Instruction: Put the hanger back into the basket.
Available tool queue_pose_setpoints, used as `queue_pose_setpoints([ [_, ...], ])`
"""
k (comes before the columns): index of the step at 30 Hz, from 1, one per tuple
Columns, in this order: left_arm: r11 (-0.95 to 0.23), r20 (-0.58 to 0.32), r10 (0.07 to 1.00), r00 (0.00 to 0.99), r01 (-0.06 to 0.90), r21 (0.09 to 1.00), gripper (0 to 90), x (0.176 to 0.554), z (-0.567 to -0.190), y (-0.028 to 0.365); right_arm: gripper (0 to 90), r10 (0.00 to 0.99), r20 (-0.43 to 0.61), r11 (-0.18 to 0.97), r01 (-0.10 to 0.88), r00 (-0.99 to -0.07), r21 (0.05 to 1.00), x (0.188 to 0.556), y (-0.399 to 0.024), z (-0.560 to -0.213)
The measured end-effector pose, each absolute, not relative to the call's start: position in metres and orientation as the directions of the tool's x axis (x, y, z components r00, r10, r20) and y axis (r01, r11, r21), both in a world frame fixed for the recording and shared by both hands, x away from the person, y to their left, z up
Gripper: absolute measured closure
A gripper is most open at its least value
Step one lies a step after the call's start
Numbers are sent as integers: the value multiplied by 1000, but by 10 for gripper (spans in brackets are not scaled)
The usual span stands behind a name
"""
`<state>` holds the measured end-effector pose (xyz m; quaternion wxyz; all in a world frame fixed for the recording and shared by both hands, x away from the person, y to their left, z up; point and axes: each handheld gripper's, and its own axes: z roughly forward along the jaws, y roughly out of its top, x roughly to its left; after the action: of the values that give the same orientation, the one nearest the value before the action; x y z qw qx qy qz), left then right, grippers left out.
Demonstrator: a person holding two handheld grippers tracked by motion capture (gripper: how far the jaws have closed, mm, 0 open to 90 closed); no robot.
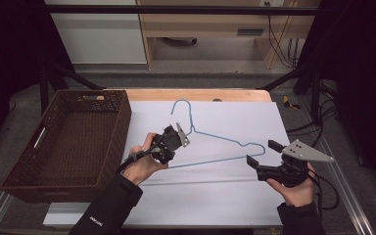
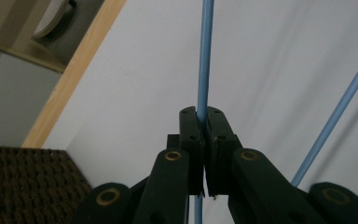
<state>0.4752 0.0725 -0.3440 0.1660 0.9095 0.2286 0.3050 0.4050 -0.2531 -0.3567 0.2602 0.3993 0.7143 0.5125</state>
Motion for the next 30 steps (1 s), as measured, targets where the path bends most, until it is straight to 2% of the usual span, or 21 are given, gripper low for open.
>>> queue_pose_setpoints([
  [15,-783,441,607,661,405,472,871,489,-299,91,106,843,54,138,312,-535,940,408,-265,-360],
  [22,-768,383,627,678,454,452,871,496,-282,108,106,842,62,139,325,-536,935,411,-267,-364],
  [30,-728,377,676,634,492,478,871,495,-264,133,106,839,70,146,347,-540,926,415,-266,-370],
])
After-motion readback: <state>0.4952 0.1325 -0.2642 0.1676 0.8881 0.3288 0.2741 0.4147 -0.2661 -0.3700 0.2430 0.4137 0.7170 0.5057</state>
